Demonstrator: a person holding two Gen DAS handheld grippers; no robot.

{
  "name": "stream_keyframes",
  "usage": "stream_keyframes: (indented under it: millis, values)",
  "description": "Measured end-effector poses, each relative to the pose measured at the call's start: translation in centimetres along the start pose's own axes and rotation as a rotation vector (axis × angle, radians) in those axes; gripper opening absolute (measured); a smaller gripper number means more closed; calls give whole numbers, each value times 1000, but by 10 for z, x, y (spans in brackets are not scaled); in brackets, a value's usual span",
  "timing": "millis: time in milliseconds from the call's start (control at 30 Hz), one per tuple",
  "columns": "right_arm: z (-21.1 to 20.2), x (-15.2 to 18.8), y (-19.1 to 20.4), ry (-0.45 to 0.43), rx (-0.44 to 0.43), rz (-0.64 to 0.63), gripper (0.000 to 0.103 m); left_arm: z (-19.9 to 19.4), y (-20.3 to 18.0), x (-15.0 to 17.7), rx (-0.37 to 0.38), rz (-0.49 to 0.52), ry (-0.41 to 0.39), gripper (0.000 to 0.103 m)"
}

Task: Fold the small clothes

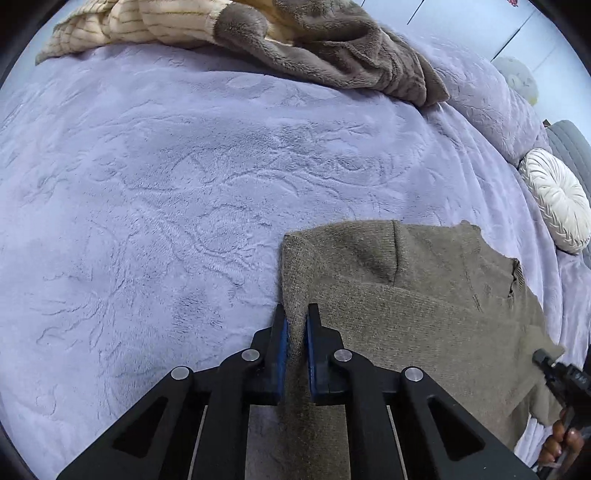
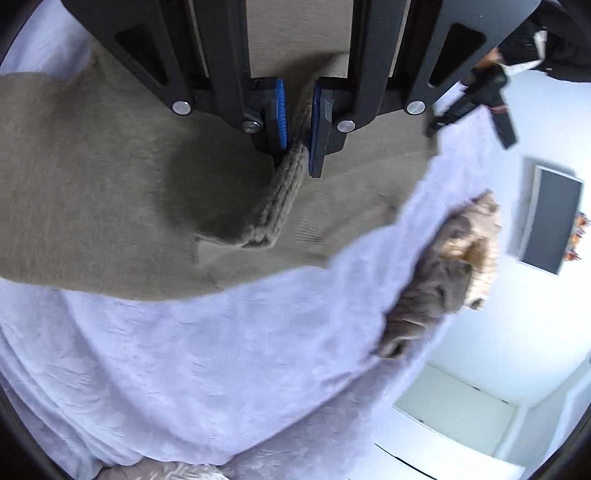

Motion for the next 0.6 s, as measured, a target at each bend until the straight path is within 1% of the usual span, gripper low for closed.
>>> stream_keyframes:
  millis: [33, 67, 100, 133, 167, 200, 267, 333, 400, 433, 500, 533, 567, 600]
  values:
    - [6, 4, -13, 17, 49, -3, 12, 1, 0, 0, -3, 0, 0, 11]
    - [17, 14, -39, 63, 126, 23, 14, 0, -2, 0, -12, 6, -2, 11]
    - [23, 20, -52, 88, 149, 57, 14, -3, -3, 0, -27, 19, -5, 11]
    - [23, 28, -66, 99, 108, 136, 12, -7, -4, -1, -55, 36, -19, 11]
    - [17, 33, -74, 82, 57, 204, 12, -10, -6, -2, -78, 58, -28, 11]
    - [12, 34, -77, 76, 51, 223, 12, -13, -7, -1, -92, 76, -29, 11]
    - [-1, 41, -80, 72, 74, 213, 12, -19, -10, 1, -125, 92, -28, 11]
    - [-8, 48, -82, 86, 80, 204, 13, -28, -14, 7, -152, 113, -25, 11]
    - [-9, 52, -85, 95, 70, 220, 14, -36, -21, 15, -147, 129, -21, 11]
    - [-12, 55, -86, 96, 62, 234, 17, -40, -26, 21, -138, 135, -17, 11]
    - [-17, 59, -86, 93, 46, 265, 27, -47, -37, 34, -125, 149, -10, 11]
    - [-20, 65, -86, 91, 41, 272, 36, -50, -43, 41, -118, 157, -4, 11]
    - [-25, 68, -87, 87, 33, 283, 41, -52, -50, 49, -108, 162, 6, 11]
    - [-29, 71, -88, 87, 28, 290, 41, -54, -56, 57, -98, 164, 15, 11]
Point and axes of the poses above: each gripper's, at about its wrist camera, not at the fingertips, and z roughly the way its jaws point, y to its left, x to its underside, the point moved 8 cm from there along z, roughly the way its jaws point, and after that the axes turned 2 degrees about -y, right-handed, at the moved point
